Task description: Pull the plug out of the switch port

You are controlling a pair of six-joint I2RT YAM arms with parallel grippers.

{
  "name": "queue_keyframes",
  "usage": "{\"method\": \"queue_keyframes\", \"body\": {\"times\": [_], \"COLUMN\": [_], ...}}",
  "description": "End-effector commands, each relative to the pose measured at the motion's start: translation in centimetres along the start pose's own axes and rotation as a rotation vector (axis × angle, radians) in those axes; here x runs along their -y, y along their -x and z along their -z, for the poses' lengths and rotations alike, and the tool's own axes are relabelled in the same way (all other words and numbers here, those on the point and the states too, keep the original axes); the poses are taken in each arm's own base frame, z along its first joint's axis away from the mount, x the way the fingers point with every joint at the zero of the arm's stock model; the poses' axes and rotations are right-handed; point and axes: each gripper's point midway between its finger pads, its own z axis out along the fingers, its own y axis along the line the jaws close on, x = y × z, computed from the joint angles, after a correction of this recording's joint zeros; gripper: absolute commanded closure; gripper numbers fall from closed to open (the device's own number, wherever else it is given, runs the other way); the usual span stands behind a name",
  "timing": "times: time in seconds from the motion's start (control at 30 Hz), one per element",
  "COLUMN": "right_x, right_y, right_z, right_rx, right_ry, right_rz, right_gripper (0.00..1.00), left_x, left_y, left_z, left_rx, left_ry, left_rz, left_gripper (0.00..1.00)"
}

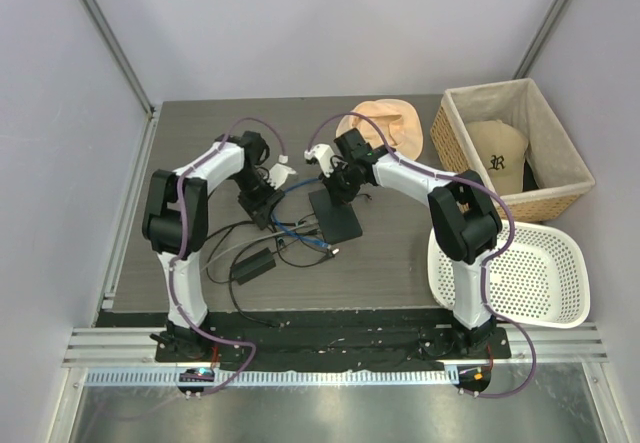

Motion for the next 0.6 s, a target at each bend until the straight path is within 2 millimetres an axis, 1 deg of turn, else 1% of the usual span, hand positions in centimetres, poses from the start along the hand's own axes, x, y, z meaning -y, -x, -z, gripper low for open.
{"method": "queue_keyframes", "body": {"times": [0.0, 0.1, 0.13, 0.2, 0.23, 0.3, 0.33, 0.4, 0.47, 0.5, 0.53, 0.57], "right_x": [-1.2, -1.2, -1.2, -1.2, -1.3, -1.2, -1.2, -1.3, -1.3, -1.3, -1.2, -1.2], "right_y": [-12.7, -12.8, -12.7, -12.7, -12.6, -12.7, -12.7, -12.8, -12.8, -12.9, -12.9, -12.9], "right_z": [-2.9, -2.8, -2.8, -2.9, -2.9, -2.9, -2.9, -2.9, -2.8, -2.9, -2.9, -3.0], "right_rx": [-0.399, -0.401, -0.4, -0.401, -0.398, -0.4, -0.4, -0.403, -0.403, -0.404, -0.405, -0.405], "right_ry": [0.031, 0.031, 0.031, 0.033, 0.032, 0.034, 0.034, 0.035, 0.037, 0.037, 0.038, 0.043], "right_rz": [-0.103, -0.108, -0.105, -0.107, -0.105, -0.106, -0.106, -0.108, -0.113, -0.115, -0.119, -0.127], "right_gripper": [0.99, 0.99, 0.99, 0.99, 0.99, 0.99, 0.99, 0.99, 0.99, 0.99, 0.99, 0.99], "left_x": [-1.6, -2.3, -2.4, -2.6, -2.6, -2.6, -2.5, -2.7, -3.5, -4.1, -5.5, -6.3], "left_y": [2.4, 2.6, 2.8, 2.5, 2.3, 1.9, 1.7, 1.2, 0.2, -0.3, -1.3, -2.0], "left_z": [-0.1, -0.3, -0.3, -0.5, -0.6, -0.6, -0.4, 0.2, 1.5, 2.3, 3.3, 3.9], "left_rx": [0.07, 0.064, 0.063, 0.047, 0.039, 0.03, 0.024, 0.015, 0.014, 0.015, 0.02, 0.014], "left_ry": [0.13, 0.154, 0.16, 0.16, 0.16, 0.155, 0.152, 0.152, 0.167, 0.18, 0.203, 0.219], "left_rz": [-0.081, -0.079, -0.079, -0.088, -0.093, -0.1, -0.101, -0.117, -0.104, -0.106, -0.072, -0.059], "left_gripper": [0.54, 0.57, 0.62, 0.66, 0.79, 0.96, 1.0, 1.0, 1.0, 1.0, 1.0, 1.0]}}
